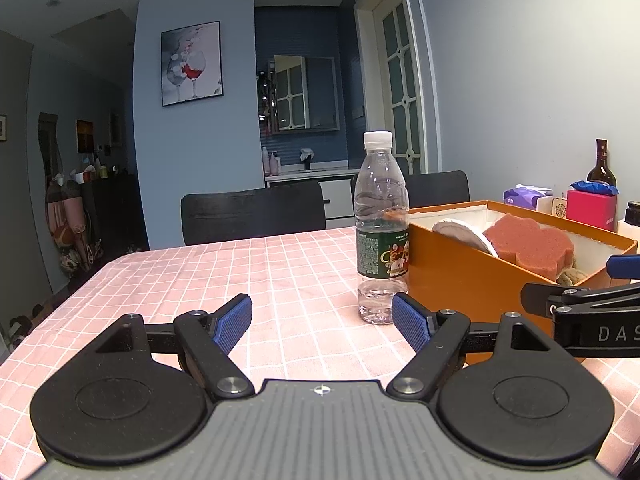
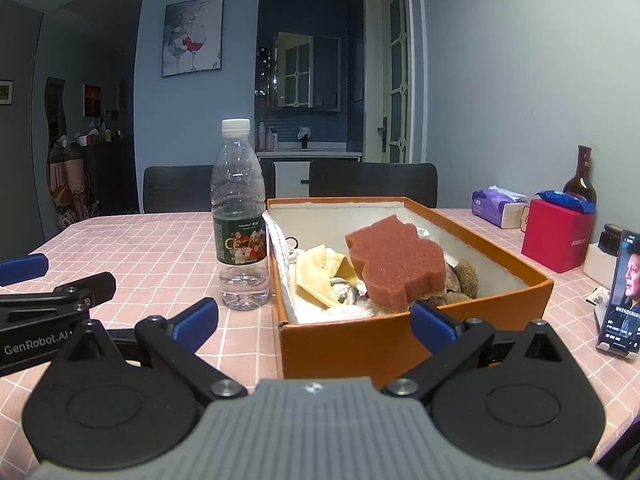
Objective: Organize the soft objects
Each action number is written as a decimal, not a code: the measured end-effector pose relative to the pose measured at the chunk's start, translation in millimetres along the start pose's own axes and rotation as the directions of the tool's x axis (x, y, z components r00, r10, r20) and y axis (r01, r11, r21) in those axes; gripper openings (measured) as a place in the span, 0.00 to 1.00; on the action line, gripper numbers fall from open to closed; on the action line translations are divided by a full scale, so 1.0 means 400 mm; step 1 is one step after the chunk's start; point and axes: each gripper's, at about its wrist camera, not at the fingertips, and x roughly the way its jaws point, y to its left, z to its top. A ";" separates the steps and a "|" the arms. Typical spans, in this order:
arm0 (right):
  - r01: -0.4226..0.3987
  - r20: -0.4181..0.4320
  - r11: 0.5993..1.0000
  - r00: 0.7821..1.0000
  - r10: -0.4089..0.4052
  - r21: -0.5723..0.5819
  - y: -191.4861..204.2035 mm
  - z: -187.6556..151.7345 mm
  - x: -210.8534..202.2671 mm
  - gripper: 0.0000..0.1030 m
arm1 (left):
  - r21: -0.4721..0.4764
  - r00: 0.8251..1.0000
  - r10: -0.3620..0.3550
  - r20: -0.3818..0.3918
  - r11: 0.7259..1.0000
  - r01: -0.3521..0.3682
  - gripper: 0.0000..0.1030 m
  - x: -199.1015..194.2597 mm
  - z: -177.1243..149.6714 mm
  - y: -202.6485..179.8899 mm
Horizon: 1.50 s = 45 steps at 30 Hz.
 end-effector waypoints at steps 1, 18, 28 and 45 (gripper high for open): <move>0.001 0.001 1.000 1.000 -0.001 0.000 0.000 0.000 -0.001 0.97 | 0.001 1.000 -0.001 -0.001 1.000 0.001 0.90 0.002 0.002 -0.001; 0.004 0.001 1.000 1.000 -0.004 -0.002 0.000 0.000 0.001 0.97 | 0.014 1.000 0.000 -0.004 1.000 0.000 0.91 0.006 0.011 -0.011; 0.008 0.002 1.000 1.000 -0.008 -0.007 0.001 -0.001 0.005 0.97 | 0.012 1.000 0.011 -0.005 1.000 -0.011 0.91 0.006 0.010 -0.012; 0.011 0.002 1.000 1.000 -0.011 -0.006 0.000 -0.003 0.007 0.97 | 0.019 1.000 0.006 -0.006 1.000 -0.006 0.91 0.003 0.008 -0.010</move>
